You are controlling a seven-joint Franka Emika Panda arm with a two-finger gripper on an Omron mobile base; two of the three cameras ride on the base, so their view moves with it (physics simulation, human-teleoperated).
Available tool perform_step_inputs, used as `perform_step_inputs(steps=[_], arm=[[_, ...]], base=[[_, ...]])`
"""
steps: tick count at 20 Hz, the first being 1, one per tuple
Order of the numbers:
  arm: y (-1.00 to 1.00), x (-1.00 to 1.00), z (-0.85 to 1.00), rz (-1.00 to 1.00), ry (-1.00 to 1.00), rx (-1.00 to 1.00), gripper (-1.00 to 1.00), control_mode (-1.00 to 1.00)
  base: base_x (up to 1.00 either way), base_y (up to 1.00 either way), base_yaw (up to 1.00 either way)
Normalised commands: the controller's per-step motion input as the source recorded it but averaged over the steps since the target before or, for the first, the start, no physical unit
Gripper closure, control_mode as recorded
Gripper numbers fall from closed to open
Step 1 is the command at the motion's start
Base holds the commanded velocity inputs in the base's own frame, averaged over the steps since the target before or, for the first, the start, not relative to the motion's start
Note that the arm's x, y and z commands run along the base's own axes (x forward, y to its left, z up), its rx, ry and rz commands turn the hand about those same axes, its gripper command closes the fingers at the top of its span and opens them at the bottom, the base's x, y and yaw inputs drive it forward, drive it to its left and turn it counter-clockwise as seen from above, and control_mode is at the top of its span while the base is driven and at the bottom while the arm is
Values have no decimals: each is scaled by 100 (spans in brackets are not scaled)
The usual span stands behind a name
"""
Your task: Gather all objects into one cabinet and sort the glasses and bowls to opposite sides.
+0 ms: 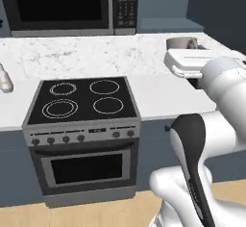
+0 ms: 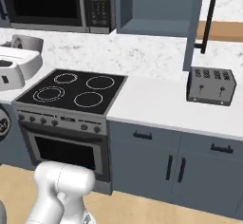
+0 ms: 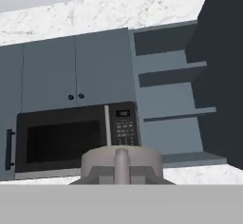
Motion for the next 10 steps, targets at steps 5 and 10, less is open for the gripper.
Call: perform_step_inputs(steps=[5,10], arm=[[0,0,0,0,0,0,100,100],[0,0,0,0,0,0,100,100]], base=[[-59,65,63],[-52,56,60]])
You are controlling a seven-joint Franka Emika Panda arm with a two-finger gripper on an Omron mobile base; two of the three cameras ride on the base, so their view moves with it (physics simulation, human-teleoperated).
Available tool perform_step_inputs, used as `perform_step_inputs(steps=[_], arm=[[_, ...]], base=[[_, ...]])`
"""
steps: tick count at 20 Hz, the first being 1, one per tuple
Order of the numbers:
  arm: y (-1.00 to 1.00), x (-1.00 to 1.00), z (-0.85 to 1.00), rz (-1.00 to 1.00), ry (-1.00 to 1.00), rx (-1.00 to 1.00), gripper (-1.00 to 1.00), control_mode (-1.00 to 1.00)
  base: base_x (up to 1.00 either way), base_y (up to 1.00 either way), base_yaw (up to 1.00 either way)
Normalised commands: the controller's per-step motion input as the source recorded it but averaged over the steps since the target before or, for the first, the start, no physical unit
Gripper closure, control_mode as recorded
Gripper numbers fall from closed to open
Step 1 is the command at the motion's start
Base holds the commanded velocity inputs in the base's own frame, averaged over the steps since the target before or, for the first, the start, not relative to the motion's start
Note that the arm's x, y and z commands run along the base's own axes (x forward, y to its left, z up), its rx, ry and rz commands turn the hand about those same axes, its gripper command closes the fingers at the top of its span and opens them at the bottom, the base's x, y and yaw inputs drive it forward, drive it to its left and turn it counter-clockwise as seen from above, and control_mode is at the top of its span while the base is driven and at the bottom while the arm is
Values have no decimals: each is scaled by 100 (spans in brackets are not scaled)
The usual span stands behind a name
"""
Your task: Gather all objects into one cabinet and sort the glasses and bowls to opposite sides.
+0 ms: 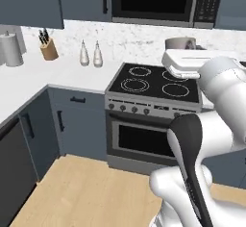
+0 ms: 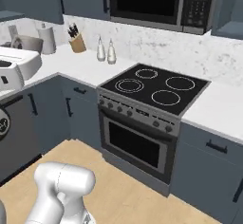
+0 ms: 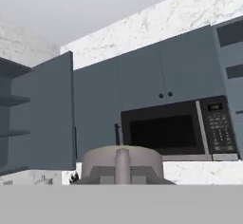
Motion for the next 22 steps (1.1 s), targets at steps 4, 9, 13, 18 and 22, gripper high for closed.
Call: perform_step_inputs(steps=[4,9,13,18,22], arm=[[0,0,0,0,0,0,100,100],[0,0,0,0,0,0,100,100],[0,0,0,0,0,0,100,100],[0,0,0,0,0,0,100,100],[0,0,0,0,0,0,100,100]], base=[[-31,26,55],[15,9,49],[75,-11,38],[91,-12,47],[94,-1,41]])
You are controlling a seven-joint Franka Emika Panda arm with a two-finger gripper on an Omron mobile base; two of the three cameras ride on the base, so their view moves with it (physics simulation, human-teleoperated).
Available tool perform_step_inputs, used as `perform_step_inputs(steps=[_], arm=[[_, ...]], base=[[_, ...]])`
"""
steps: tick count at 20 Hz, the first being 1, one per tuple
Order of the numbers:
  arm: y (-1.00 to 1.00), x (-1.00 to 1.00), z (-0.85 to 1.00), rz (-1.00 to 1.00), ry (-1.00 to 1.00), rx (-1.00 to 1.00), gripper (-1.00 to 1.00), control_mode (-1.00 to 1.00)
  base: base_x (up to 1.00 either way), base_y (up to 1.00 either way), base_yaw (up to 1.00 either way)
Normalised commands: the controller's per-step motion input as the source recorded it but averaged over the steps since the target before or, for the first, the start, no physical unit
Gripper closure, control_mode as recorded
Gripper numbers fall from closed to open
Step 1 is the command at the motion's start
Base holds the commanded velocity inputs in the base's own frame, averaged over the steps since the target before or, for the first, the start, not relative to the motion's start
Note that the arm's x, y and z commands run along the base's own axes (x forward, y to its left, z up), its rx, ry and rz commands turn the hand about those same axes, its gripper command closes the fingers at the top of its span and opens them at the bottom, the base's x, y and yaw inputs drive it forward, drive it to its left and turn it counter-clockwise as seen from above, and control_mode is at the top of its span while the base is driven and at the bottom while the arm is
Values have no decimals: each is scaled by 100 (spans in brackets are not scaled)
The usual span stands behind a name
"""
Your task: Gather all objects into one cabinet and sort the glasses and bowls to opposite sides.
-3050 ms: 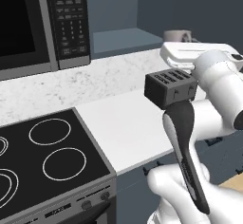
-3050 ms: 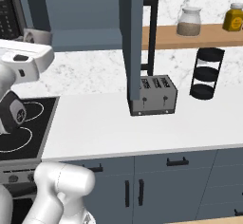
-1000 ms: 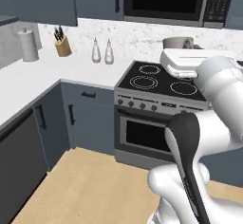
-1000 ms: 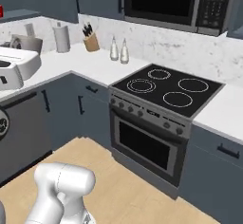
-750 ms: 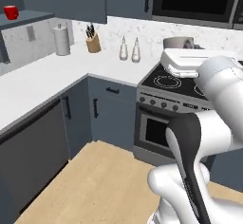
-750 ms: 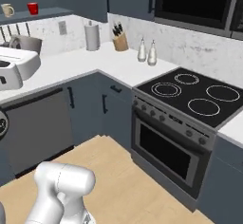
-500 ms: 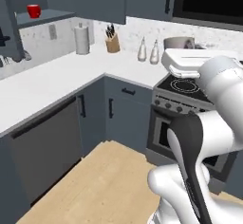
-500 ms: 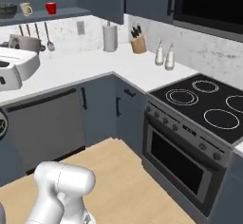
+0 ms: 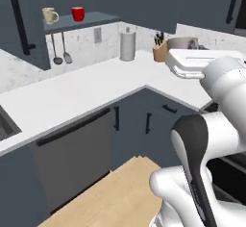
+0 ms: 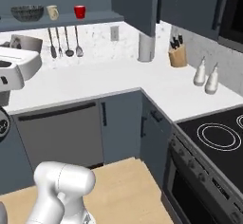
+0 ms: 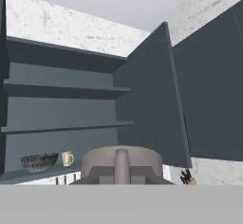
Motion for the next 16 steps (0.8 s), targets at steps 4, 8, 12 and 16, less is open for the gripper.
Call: perform_step_inputs(steps=[4,8,12,16], arm=[[0,0,0,0,0,0,100,100],[0,0,0,0,0,0,100,100],[0,0,0,0,0,0,100,100],[0,0,0,0,0,0,100,100]], base=[[100,-4,30],[100,-10,29],[100,-16,27],[100,-13,30]])
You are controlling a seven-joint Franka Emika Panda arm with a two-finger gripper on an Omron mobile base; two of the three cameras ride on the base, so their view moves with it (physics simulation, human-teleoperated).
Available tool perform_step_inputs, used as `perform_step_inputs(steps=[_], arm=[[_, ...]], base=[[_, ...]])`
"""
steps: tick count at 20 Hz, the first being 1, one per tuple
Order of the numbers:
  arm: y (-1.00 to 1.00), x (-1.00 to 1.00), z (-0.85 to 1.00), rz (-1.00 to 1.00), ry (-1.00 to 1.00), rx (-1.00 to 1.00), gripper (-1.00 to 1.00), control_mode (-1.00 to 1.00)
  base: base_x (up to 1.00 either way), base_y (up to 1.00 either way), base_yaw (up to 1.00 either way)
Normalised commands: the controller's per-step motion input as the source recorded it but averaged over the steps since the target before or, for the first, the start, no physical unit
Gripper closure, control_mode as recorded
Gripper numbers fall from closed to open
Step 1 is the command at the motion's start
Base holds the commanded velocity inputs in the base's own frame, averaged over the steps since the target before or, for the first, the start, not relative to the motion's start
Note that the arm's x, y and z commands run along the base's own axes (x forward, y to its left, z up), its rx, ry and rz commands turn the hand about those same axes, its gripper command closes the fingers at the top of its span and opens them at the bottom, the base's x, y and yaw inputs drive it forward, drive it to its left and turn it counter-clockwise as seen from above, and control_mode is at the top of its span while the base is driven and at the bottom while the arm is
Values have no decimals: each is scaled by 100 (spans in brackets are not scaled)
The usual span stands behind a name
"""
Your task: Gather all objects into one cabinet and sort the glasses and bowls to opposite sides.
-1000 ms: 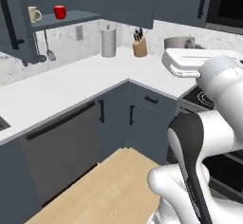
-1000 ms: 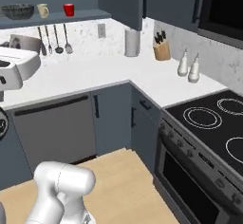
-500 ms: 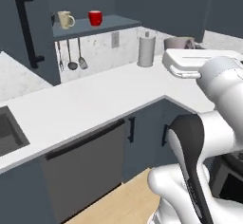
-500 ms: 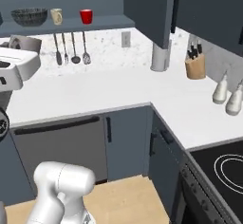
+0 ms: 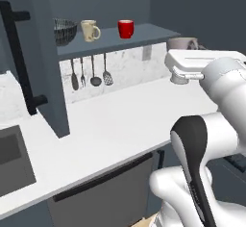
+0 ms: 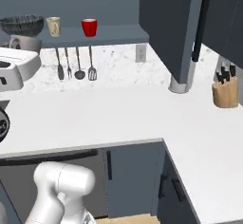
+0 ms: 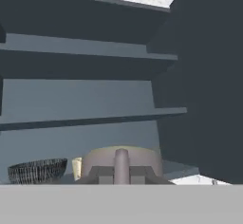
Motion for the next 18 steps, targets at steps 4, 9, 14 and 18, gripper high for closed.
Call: perform_step_inputs(steps=[4,9,14,18], arm=[[0,0,0,0,0,0,100,100],[0,0,0,0,0,0,100,100],[0,0,0,0,0,0,100,100],[0,0,0,0,0,0,100,100]], base=[[80,-50,40],[57,-41,40],[61,-17,25],[95,-46,20]])
